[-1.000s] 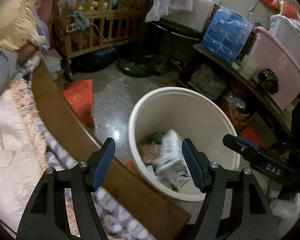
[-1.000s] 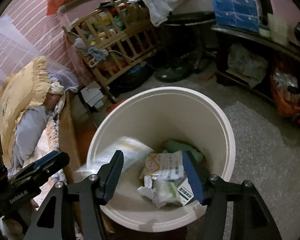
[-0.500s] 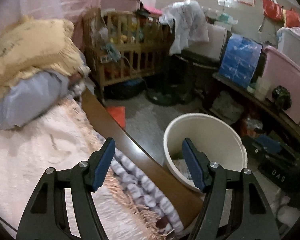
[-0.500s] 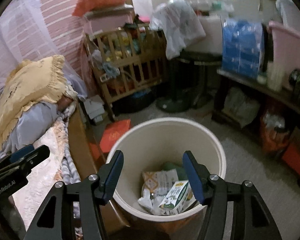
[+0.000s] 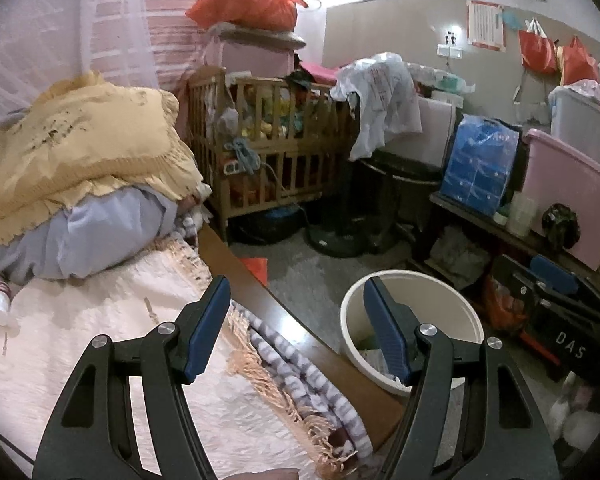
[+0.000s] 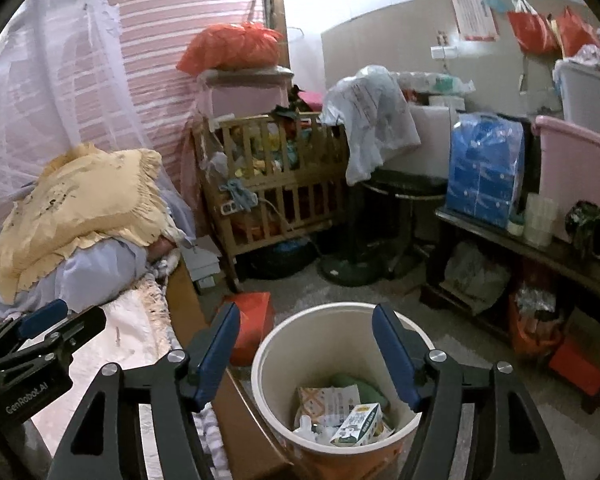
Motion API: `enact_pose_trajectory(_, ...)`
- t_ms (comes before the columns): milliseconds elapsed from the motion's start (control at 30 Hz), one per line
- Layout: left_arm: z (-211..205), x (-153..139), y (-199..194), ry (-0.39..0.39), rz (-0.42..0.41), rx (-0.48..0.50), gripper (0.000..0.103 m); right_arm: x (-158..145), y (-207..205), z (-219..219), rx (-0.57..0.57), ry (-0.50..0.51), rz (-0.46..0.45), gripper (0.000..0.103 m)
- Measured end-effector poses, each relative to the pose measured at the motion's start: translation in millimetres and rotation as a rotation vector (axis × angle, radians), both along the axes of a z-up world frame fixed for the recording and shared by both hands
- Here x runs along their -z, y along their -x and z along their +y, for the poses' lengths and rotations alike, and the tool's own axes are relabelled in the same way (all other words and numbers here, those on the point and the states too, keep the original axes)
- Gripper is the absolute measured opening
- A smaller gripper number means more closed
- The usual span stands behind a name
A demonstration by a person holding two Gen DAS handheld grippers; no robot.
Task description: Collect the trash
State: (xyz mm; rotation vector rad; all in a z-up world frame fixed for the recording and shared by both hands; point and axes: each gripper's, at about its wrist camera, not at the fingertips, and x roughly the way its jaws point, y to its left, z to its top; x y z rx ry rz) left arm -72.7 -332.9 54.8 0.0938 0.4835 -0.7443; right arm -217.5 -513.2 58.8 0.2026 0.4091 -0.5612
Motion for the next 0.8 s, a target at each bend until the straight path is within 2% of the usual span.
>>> enact_pose_trajectory(167, 7.5, -7.5, 4.0, 0.025, -0.013, -0.001, 0.068, -8.7, 3.1, 9.3, -0.007, 0.017, -0.015, 0.073)
enact_pose_trajectory(800, 8.6, -8.0, 7.5, 0.02, -0.007, -0.003, 0.068, -15.8, 1.3, 11.0, -0.016, 0.017, -0.007, 0.079)
